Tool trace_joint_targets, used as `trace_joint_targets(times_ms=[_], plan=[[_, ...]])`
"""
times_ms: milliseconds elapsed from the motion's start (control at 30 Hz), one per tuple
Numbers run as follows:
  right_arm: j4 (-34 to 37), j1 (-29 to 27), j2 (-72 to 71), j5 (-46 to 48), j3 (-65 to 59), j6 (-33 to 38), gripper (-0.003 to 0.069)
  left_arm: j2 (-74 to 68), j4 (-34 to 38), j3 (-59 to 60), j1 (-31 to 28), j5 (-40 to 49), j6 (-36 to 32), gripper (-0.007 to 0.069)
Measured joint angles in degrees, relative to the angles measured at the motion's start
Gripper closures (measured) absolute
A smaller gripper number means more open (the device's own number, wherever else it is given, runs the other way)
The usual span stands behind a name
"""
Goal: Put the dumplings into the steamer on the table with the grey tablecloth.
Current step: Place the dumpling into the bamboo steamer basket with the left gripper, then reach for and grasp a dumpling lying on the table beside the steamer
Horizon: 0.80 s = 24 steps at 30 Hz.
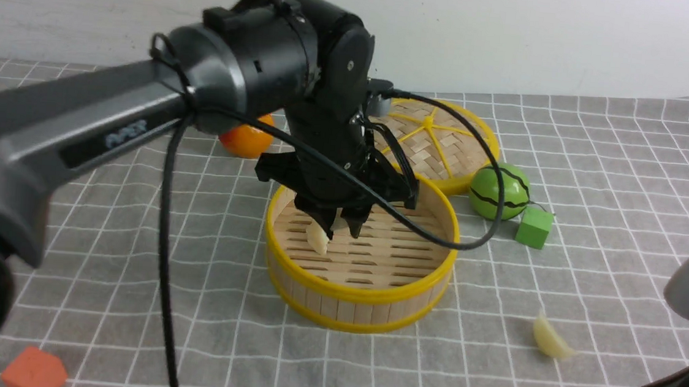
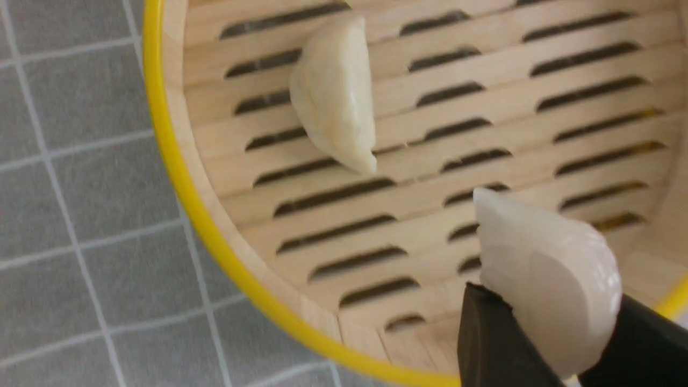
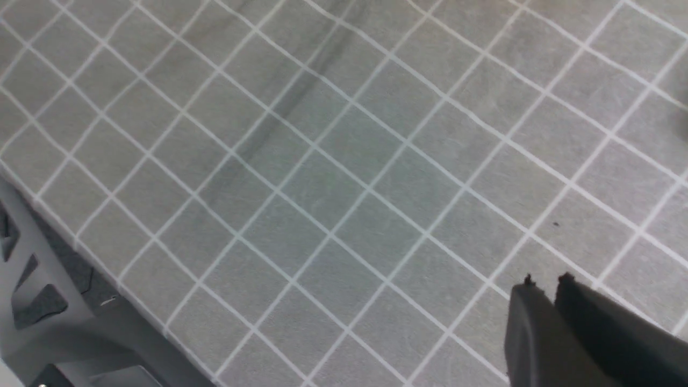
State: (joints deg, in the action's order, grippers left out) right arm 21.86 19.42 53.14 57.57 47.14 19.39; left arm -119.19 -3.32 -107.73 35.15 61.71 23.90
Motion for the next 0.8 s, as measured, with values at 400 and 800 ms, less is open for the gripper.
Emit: trace_joint_targets(times_ms=[400, 800], plan=[[-12.31, -0.29, 11.36, -1.11, 1.87, -11.41, 0.0596, -12.22, -1.51, -8.81, 0.00, 1.47, 0.00, 0.0345], [-16.01, -3.82, 31.52, -9.83, 12.32, -12.42, 0.0205, 3.83, -1.87, -12.24, 0.00, 8.68, -2.99, 0.0099]])
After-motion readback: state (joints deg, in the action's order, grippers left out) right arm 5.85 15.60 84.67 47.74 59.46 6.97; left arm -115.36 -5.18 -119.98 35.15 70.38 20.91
